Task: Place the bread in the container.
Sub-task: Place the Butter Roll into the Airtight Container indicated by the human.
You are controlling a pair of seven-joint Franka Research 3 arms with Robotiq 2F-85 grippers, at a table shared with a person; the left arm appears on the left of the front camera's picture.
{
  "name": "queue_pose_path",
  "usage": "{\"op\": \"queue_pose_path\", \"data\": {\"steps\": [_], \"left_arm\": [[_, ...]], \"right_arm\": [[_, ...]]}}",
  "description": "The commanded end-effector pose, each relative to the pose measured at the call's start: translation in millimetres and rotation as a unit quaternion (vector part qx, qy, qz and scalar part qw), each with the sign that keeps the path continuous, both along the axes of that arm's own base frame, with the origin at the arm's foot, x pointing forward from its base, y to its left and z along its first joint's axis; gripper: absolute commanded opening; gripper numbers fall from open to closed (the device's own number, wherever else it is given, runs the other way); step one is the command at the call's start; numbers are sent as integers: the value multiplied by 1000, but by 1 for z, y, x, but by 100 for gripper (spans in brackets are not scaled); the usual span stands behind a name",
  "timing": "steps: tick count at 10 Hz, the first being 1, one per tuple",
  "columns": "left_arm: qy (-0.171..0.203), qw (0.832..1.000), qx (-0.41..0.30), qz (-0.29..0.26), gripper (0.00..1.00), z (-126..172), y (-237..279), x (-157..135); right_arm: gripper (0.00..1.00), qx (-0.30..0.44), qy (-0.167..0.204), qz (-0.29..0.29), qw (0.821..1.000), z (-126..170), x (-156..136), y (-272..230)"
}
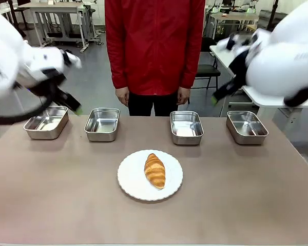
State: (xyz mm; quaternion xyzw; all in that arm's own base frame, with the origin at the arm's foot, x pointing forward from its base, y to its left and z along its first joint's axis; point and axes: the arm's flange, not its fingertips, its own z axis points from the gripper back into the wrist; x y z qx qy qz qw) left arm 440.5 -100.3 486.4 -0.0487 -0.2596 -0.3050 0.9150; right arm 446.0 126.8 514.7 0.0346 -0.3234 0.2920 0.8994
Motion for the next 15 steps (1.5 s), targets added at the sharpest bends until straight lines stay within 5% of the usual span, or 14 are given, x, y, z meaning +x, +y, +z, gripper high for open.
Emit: {"op": "queue_pose_path", "data": {"steps": [1, 4, 7, 8, 9, 12, 15], "left_arm": [[28, 998, -14, -51, 100, 45, 50, 24], [10, 991, -41, -130, 100, 82, 138, 31], [-50, 988, -75, -124, 100, 80, 207, 22], [-67, 985, -89, -133, 100, 72, 208, 17], [-30, 991, -49, -123, 100, 86, 201, 18], [-30, 991, -49, -123, 100, 86, 201, 18], [-37, 991, -57, -119, 100, 88, 235, 16]], "right_arm": [[100, 38, 7, 41, 998, 39, 16, -55], [100, 66, -23, 45, 997, 76, 4, -162], [100, 99, -47, 41, 993, 69, -6, -245], [100, 127, -70, 69, 987, 57, -4, -256], [100, 81, -38, 26, 996, 77, -16, -240], [100, 81, -38, 26, 996, 77, -16, -240], [100, 69, -63, 12, 996, 92, -4, -283]]}}
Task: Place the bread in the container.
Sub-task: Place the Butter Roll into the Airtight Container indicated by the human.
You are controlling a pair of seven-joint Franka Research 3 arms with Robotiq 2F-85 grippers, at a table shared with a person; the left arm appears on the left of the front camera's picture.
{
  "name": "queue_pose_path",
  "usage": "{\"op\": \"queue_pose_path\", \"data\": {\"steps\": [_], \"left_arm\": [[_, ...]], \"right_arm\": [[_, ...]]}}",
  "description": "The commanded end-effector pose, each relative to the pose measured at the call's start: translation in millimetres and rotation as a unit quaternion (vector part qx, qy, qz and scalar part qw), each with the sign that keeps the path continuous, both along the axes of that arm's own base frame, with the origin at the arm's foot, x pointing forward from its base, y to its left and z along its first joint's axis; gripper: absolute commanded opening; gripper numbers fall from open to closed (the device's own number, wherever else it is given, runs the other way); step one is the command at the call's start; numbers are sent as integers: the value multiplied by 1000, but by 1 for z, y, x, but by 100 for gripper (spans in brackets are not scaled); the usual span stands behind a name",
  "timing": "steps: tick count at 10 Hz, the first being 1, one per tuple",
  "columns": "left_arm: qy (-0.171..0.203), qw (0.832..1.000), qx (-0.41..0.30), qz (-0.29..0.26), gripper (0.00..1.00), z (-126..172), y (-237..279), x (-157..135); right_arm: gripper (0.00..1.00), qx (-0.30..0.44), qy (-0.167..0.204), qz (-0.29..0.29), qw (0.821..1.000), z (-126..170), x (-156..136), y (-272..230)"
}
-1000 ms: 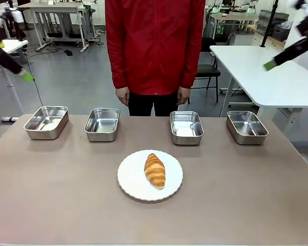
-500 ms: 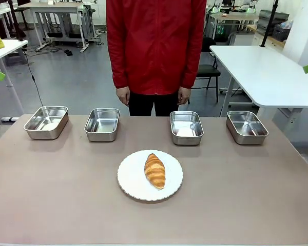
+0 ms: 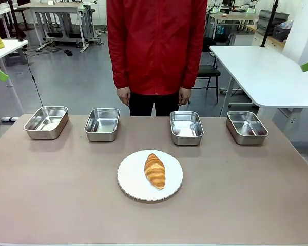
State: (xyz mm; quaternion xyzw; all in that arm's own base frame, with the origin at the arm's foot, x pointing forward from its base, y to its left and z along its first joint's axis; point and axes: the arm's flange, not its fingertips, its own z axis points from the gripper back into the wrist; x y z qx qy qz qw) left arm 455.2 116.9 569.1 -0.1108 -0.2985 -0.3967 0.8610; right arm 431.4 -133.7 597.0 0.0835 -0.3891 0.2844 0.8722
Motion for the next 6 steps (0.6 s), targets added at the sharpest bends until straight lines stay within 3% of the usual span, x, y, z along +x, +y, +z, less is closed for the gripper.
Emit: {"op": "queue_pose_path", "data": {"steps": [1, 4, 6], "left_arm": [[-4, 1000, -29, 10, 100, 7, 34, 0], [-32, 996, -65, 46, 100, 19, 65, -11], [-51, 993, -96, 52, 100, 29, 71, -19]], "right_arm": [[100, 10, -13, -2, 1000, 15, 14, -38], [100, 40, 0, 0, 999, 11, 20, -63], [100, 56, -11, -14, 998, 16, 19, -79]]}}
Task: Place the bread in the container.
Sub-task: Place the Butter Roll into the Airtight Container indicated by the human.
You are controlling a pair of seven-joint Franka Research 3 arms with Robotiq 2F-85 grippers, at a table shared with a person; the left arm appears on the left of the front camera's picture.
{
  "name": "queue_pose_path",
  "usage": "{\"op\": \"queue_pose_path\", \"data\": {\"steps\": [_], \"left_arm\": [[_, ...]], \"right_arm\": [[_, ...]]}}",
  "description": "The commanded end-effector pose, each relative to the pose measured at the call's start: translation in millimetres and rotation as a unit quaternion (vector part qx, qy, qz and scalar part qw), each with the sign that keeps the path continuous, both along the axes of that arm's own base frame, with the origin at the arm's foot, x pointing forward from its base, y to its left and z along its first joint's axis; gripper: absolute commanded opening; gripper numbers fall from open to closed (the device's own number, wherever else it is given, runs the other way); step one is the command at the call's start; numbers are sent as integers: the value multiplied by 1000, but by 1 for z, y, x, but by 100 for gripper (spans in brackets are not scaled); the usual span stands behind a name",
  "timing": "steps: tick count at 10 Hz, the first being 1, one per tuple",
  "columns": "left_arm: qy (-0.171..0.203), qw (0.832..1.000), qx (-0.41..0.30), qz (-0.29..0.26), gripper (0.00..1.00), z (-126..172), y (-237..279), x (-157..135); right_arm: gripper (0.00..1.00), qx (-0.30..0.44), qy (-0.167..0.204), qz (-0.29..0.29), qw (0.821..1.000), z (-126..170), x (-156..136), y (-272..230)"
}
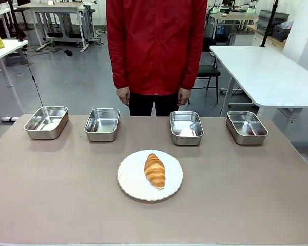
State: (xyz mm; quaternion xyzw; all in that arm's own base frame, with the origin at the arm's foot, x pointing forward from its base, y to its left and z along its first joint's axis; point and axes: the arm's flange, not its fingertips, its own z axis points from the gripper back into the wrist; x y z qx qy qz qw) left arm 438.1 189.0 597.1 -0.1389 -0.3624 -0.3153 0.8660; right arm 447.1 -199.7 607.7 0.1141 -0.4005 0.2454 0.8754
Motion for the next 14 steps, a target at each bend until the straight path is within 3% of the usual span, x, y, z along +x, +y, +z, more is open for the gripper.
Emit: {"op": "queue_pose_path", "data": {"steps": [1, 4, 14], "left_arm": [[-24, 999, -35, -26, 100, 6, -5, -5], [-28, 997, -55, -44, 100, 19, -24, -12], [-32, 997, -54, 55, 100, 8, -67, -21]], "right_arm": [[100, 17, -21, 4, 1000, 10, 2, -18], [100, 24, -36, 11, 999, 21, -6, -20], [100, -22, -29, 18, 999, 13, -13, 50]]}}
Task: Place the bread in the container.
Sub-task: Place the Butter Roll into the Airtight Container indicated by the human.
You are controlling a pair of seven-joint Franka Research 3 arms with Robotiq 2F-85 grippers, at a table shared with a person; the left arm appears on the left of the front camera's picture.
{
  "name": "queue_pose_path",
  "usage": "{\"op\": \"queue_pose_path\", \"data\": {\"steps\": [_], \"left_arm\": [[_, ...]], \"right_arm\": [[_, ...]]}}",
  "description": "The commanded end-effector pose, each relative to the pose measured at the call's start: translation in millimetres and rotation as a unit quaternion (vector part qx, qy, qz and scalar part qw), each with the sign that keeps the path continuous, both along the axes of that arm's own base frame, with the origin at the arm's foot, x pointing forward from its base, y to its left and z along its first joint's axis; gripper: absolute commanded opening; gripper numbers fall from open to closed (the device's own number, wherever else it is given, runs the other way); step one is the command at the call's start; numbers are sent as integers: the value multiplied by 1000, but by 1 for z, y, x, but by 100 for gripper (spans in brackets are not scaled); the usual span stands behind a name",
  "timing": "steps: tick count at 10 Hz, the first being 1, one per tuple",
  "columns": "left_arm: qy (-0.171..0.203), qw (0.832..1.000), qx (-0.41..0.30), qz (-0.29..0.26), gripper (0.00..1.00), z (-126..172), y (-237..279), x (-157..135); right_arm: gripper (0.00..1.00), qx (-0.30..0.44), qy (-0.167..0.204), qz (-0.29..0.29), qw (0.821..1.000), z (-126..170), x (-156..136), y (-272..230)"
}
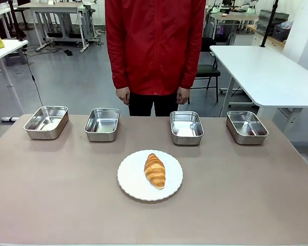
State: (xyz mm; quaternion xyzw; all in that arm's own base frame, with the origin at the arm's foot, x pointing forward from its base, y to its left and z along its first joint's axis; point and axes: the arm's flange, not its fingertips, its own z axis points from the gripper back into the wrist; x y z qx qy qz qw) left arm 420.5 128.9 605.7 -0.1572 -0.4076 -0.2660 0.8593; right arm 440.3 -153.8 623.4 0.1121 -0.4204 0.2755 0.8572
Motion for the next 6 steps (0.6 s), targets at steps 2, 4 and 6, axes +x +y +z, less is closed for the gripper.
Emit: {"op": "queue_pose_path", "data": {"steps": [2, 4, 6], "left_arm": [[10, 1000, 2, 19, 100, -2, -6, -2], [23, 1000, 14, 10, 100, -5, -7, 0], [21, 1000, 20, 12, 100, -5, -6, 1]], "right_arm": [[100, -12, 3, -10, 1000, -4, -7, 3], [100, -11, 5, -11, 1000, -5, -6, 1], [100, -8, 6, -12, 1000, -5, -5, 1]]}}
